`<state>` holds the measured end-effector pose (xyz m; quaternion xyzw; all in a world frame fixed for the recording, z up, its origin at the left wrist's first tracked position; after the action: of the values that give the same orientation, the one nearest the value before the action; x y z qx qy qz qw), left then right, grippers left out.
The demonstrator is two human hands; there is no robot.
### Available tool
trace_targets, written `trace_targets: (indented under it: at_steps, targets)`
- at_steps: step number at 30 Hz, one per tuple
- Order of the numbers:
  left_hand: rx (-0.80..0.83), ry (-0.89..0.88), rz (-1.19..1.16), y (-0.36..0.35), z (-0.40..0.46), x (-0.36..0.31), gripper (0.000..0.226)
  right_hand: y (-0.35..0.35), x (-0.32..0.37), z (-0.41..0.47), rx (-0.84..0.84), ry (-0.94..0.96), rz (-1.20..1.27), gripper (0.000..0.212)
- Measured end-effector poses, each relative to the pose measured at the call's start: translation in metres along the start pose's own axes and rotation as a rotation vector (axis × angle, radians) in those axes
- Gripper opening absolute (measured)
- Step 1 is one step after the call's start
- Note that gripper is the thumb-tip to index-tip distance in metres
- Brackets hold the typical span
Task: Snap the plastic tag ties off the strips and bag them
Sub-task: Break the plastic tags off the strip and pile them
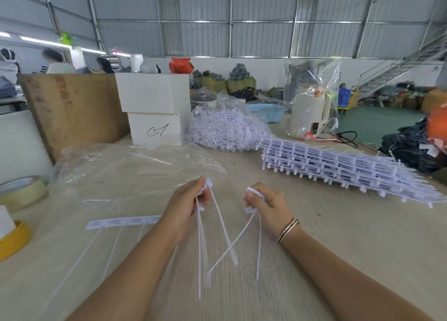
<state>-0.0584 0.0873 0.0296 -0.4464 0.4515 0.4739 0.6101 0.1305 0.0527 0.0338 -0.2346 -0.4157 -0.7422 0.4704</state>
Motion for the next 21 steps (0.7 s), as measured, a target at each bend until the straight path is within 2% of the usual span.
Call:
trace_targets:
  at_steps: [2, 5, 8, 11, 13, 15, 18, 21]
  targets:
    - [-0.056, -0.049, 0.061, 0.003, 0.000, 0.000, 0.038, -0.001, -0.003, 0.001, -0.019, -0.021, 0.042, 0.024]
    - [-0.078, -0.114, 0.256, -0.003, -0.003, 0.000, 0.035, 0.004, -0.007, 0.003, -0.092, -0.061, 0.100, 0.021]
    - [-0.048, -0.170, 0.455, -0.006, -0.006, 0.003, 0.030, 0.006, -0.009, 0.003, -0.062, -0.051, -0.094, 0.018]
    - [0.006, -0.167, 0.614, -0.010, -0.010, 0.008, 0.023, 0.002, -0.016, 0.006, 0.003, -0.100, -0.463, 0.040]
    - [0.016, -0.162, 0.674, -0.011, -0.009, 0.010, 0.026, 0.001, -0.024, 0.009, 0.045, -0.122, -0.648, 0.038]
    - [0.031, -0.174, 0.739, -0.012, -0.009, 0.010, 0.025, 0.000, -0.033, 0.011, 0.107, -0.144, -0.701, 0.025]
    - [0.054, -0.230, 0.901, -0.015, -0.011, 0.007, 0.016, -0.003, -0.038, 0.009, 0.224, -0.167, -0.720, 0.034]
    - [0.042, -0.307, 1.021, -0.018, -0.014, 0.001, 0.012, -0.005, -0.029, 0.007, 0.238, -0.140, -0.672, 0.045]
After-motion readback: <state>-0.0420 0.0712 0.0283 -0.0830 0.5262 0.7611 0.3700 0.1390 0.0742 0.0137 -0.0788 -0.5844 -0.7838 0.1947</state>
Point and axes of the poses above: each hand's wrist, its own z-axis towards the middle knuckle, its own y-axis out of the back of the hand, x = y × z, the point moved 5 cm from there along z, towards the middle knuckle, and after that the axes turned 1 degree about x, right-handed, at the moved point
